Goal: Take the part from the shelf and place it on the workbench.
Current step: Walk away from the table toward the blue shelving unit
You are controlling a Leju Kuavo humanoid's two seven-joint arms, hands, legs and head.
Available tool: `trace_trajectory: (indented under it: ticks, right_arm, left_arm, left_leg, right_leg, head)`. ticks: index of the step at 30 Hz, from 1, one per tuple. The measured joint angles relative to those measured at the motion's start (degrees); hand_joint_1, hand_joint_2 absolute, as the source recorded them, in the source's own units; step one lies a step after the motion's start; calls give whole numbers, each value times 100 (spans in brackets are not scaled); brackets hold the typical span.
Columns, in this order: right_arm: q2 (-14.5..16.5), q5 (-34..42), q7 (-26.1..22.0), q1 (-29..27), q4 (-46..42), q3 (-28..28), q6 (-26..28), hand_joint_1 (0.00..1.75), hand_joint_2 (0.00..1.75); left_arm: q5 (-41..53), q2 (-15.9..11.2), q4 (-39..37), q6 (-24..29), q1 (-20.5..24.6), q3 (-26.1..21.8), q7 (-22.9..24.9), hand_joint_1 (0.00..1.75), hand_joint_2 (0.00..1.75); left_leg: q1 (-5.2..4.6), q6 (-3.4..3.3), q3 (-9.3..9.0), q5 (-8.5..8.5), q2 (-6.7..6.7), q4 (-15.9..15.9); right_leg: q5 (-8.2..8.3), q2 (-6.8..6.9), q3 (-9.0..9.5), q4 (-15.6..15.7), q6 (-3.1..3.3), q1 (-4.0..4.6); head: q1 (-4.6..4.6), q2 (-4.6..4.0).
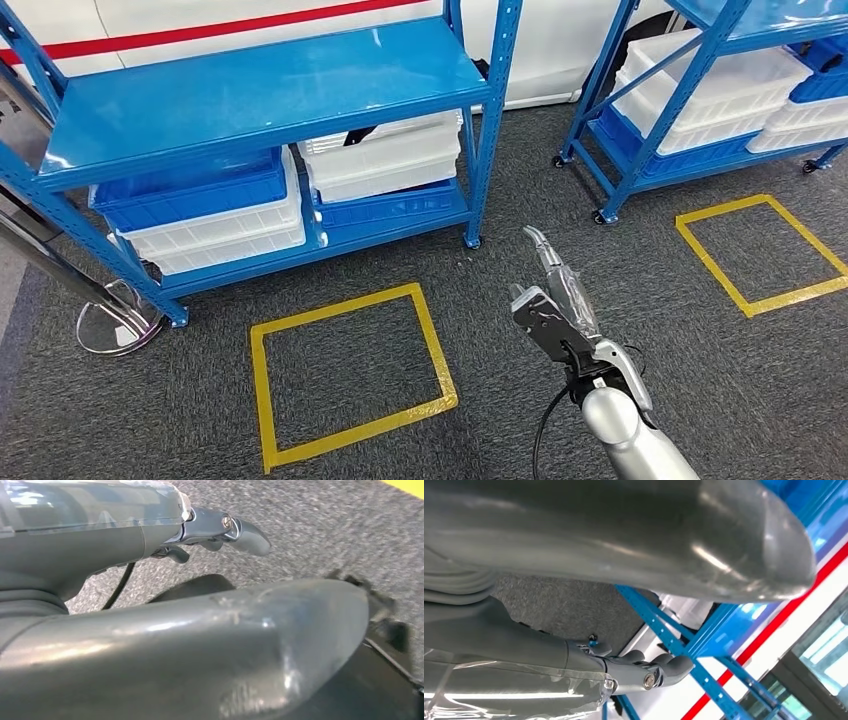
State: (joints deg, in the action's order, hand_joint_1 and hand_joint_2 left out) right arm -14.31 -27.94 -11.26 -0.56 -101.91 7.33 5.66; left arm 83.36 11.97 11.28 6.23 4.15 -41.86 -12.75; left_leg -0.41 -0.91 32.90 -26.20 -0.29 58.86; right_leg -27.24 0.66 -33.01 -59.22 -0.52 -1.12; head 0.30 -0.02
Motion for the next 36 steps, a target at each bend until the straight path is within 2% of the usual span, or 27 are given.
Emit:
trace_trajectory:
  ticks: [2, 3, 6, 7, 8, 9, 10, 12, 13, 14, 16, 18, 20, 21, 22, 23, 24, 25, 27, 28, 29, 31, 32, 33, 35, 36]
  right_arm:
    - [2, -30, -1, 3, -7, -5, 1, 0, 0]
    - [1, -72, 4, 9, -10, -8, 2, 0, 0]
    - [-13, -264, 27, 11, -6, -10, 2, 0, 0]
    - [-17, -299, 26, 7, -2, -10, 4, 0, 0]
    - [-17, -311, 21, 5, 1, -10, 6, 0, 0]
    - [-16, -312, 16, 5, 3, -10, 8, 0, 0]
    - [-17, -312, 12, 7, 3, -10, 9, 0, 0]
    - [-17, -312, 9, 13, 2, -9, 13, 0, 0]
    - [-17, -313, 8, 14, 1, -9, 15, 0, 0]
    - [-16, -313, 7, 17, -1, -9, 18, 0, 0]
    - [-14, -315, 6, 25, -5, -8, 22, 0, 0]
    - [-11, -317, 6, 36, -9, -5, 25, 0, 0]
    - [-10, -319, 6, 35, -11, -4, 28, 0, 0]
    - [-10, -319, 7, 33, -11, -3, 29, 0, 0]
    - [-10, -319, 7, 31, -10, -3, 29, 0, 0]
    - [-10, -320, 7, 30, -10, -3, 29, 0, 0]
    - [-10, -320, 7, 30, -10, -2, 29, 0, 0]
    - [-10, -321, 7, 32, -10, -2, 29, 0, 0]
    - [-10, -321, 7, 35, -11, -1, 29, 0, 0]
    - [-10, -322, 7, 37, -11, -1, 29, 0, 0]
    - [-10, -324, 7, 38, -12, 0, 29, 0, 0]
    - [-10, -328, 7, 43, -14, 3, 30, 0, 0]
    - [-10, -329, 7, 48, -16, 7, 30, 0, 0]
    - [-10, -329, 5, 54, -19, 8, 33, 0, 0]
    - [-13, -329, 7, 49, -20, 7, 38, 0, 0]
    - [-15, -328, 8, 40, -16, 5, 40, 0, 0]
  left_arm:
    - [3, 5, 0, -1, -8, 0, 17, 0, 0]
    - [3, 9, 0, -3, -6, 0, 24, 0, 0]
    - [3, 15, 0, -14, 6, -1, 44, 0, 0]
    - [3, 16, 0, -18, 3, -1, 54, 0, 0]
    - [4, 16, 0, -20, -2, -2, 62, 0, 0]
    - [5, 17, 0, -21, -4, -2, 69, 0, 0]
    - [7, 21, 0, -22, -5, -2, 73, 0, 0]
    - [11, 32, 0, -22, 3, -2, 74, 0, 0]
    - [11, 36, 0, -22, 6, -2, 74, 0, 0]
    - [11, 38, 0, -22, 5, -2, 75, 0, 0]
    - [11, 36, 0, -22, -4, -2, 75, 0, 0]
    - [11, 32, 0, -22, -9, -2, 75, 0, 0]
    - [11, 31, 0, -22, -3, -2, 75, 0, 0]
    - [11, 31, 0, -22, -1, -2, 75, 0, 0]
    - [11, 31, 0, -22, -3, -2, 75, 0, 0]
    - [11, 31, 0, -22, -8, -2, 75, 0, 0]
    - [11, 31, 0, -22, -14, -2, 75, 0, 0]
    - [11, 31, 0, -22, -17, -2, 75, 0, 0]
    - [11, 30, 0, -22, -12, -2, 75, 0, 0]
    - [11, 30, 0, -22, -6, -2, 75, 0, 0]
    - [11, 31, 0, -22, -2, -2, 75, 0, 0]
    - [11, 31, 0, -21, -7, -3, 75, 0, 0]
    - [11, 31, 0, -21, -14, -4, 75, 0, 0]
    - [11, 31, 0, -20, -13, -4, 76, 0, 0]
    - [11, 32, 0, -20, 5, -4, 76, 0, 0]
    - [11, 34, 0, -20, 14, -4, 76, 0, 0]
  left_leg:
    - [25, -62, -36, 49, -8, -87]
    - [40, -97, -57, 76, -14, -134]
    - [36, -140, -59, 101, -76, -166]
    - [30, -141, -57, 100, -112, -162]
    - [27, -140, -57, 99, -157, -155]
    - [26, -136, -58, 96, -212, -143]
    - [26, -126, -60, 89, -274, -122]
    - [18, -87, -31, 72, -395, -67]
    - [17, -60, -8, 69, -447, -46]
    - [20, -31, 15, 74, -494, -41]
    - [23, 30, 44, 81, -557, -43]
    - [5, 87, 136, -54, -374, 155]
    - [16, 134, 436, -402, -104, 792]
    - [37, 154, 639, -575, -44, 1198]
    - [54, 169, 795, -671, -19, 1505]
    - [67, 178, 854, -654, -4, 1614]
    - [74, 177, 787, -525, 18, 1480]
    - [75, 165, 605, -323, 65, 1125]
    - [41, 104, 195, -8, 321, 312]
    - [17, 68, 81, 58, 414, 70]
    - [-8, 36, 47, 63, 459, -31]
    - [-12, -28, 49, 81, 326, -57]
    - [2, -61, 31, 102, 253, -94]
    - [19, -99, 6, 130, 186, -132]
    - [37, -147, -15, 169, 46, -177]
    - [32, -159, -9, 175, -27, -175]
  right_leg:
    - [-55, -1, -7, -48, -61, -10]
    - [-164, -11, -73, -201, -81, -9]
    - [-669, -39, -577, -1216, -108, -14]
    - [-724, -40, -706, -1462, -114, -16]
    - [-659, -43, -731, -1495, -116, -17]
    - [-489, -60, -639, -1297, -111, -18]
    - [-264, -116, -450, -915, -100, -21]
    - [2, -326, -102, -209, -71, -28]
    - [37, -389, -19, -32, -57, -23]
    - [16, -405, -5, 9, -40, -12]
    - [39, -280, 8, 36, 12, -18]
    - [52, -153, 41, 80, 83, -48]
    - [44, -10, 58, 95, 131, -42]
    - [35, 71, 59, 93, 142, -33]
    - [27, 147, 62, 91, 144, -27]
    - [16, 222, 70, 89, 142, -23]
    - [4, 293, 84, 87, 134, -21]
    - [-11, 357, 106, 86, 122, -20]
    - [-45, 477, 157, 85, 82, -3]
    - [-58, 530, 175, 86, 53, 9]
    - [-68, 584, 190, 91, 23, 23]
    - [-81, 680, 221, 115, -46, 30]
    - [-113, 628, 235, 101, -78, 21]
    - [-198, 494, 208, 7, -104, 7]
    - [-529, 125, -42, -542, -128, -15]
    - [-710, 13, -250, -939, -131, -18]
  head:
    - [4, 0]
    - [7, 0]
    - [13, 0]
    - [14, 0]
    - [13, 0]
    - [13, 0]
    - [14, 0]
    - [13, 0]
    - [13, 0]
    - [12, 0]
    - [12, 0]
    - [-9, 0]
    - [-35, 0]
    - [-39, 0]
    - [-39, 0]
    - [-39, 0]
    - [-39, 0]
    - [-39, 0]
    - [-38, 0]
    - [-36, 0]
    - [-34, 0]
    - [-33, 0]
    - [-28, 0]
    - [-26, 0]
    - [-11, 0]
    - [-9, 0]
